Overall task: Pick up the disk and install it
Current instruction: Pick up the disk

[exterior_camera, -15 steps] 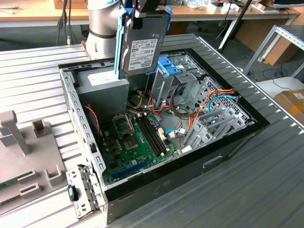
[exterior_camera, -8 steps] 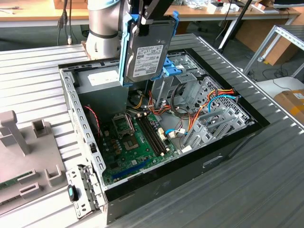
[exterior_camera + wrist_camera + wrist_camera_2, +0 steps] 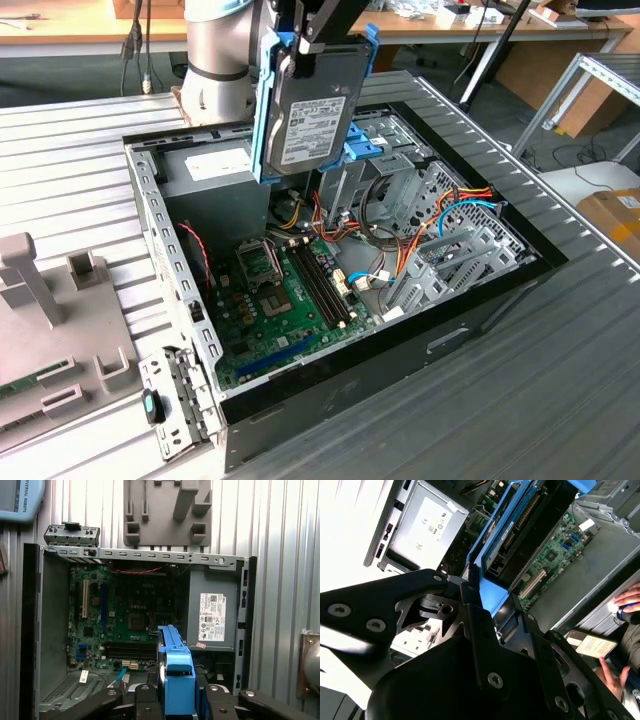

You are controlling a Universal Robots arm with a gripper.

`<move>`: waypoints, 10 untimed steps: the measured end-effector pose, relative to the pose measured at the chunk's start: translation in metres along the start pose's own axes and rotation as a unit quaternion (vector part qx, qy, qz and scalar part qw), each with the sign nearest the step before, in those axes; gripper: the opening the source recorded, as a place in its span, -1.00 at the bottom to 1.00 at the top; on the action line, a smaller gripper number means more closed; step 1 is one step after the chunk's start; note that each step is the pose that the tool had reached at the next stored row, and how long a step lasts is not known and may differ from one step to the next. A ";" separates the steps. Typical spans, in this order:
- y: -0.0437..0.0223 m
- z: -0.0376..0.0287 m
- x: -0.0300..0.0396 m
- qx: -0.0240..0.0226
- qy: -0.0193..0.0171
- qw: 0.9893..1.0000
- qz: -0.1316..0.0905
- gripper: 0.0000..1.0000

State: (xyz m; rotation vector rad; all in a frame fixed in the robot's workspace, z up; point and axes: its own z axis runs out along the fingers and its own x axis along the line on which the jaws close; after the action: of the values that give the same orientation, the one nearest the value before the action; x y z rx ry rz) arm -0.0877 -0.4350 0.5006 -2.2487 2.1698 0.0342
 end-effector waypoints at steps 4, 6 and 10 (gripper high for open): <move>0.0003 -0.0002 0.0084 0.000 0.000 1.000 0.000 -0.27; 0.0003 -0.0003 0.0085 0.000 0.000 1.000 0.000 -0.27; 0.0003 -0.0003 0.0086 0.000 0.000 1.000 0.000 -0.27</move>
State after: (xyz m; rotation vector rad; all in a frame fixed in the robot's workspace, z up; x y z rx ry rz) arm -0.0877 -0.4436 0.5006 -2.2487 2.1699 0.0342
